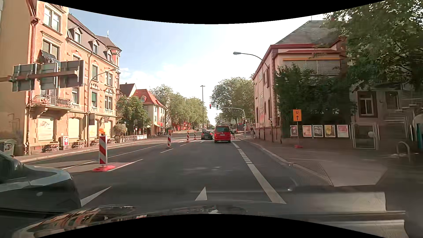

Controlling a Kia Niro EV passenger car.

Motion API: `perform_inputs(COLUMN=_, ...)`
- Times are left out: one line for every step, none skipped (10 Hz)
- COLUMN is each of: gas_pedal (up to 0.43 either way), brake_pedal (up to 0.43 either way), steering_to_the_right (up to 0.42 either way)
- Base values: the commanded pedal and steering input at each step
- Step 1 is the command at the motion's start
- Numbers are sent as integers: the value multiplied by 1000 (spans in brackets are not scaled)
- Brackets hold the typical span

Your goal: Follow the waypoints while adhering to traffic rules and regulations

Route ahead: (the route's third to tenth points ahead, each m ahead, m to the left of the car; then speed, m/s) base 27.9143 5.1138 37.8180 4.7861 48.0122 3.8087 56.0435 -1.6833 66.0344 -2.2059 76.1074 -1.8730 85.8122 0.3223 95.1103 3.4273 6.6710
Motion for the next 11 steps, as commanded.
perform_inputs(gas_pedal=0, brake_pedal=0, steering_to_the_right=10)
perform_inputs(gas_pedal=0, brake_pedal=0, steering_to_the_right=8)
perform_inputs(gas_pedal=0, brake_pedal=0, steering_to_the_right=8)
perform_inputs(gas_pedal=0, brake_pedal=0, steering_to_the_right=8)
perform_inputs(gas_pedal=0, brake_pedal=0, steering_to_the_right=8)
perform_inputs(gas_pedal=0, brake_pedal=0, steering_to_the_right=8)
perform_inputs(gas_pedal=8, brake_pedal=0, steering_to_the_right=8)
perform_inputs(gas_pedal=28, brake_pedal=0, steering_to_the_right=8)
perform_inputs(gas_pedal=39, brake_pedal=0, steering_to_the_right=8)
perform_inputs(gas_pedal=47, brake_pedal=0, steering_to_the_right=8)
perform_inputs(gas_pedal=47, brake_pedal=0, steering_to_the_right=8)
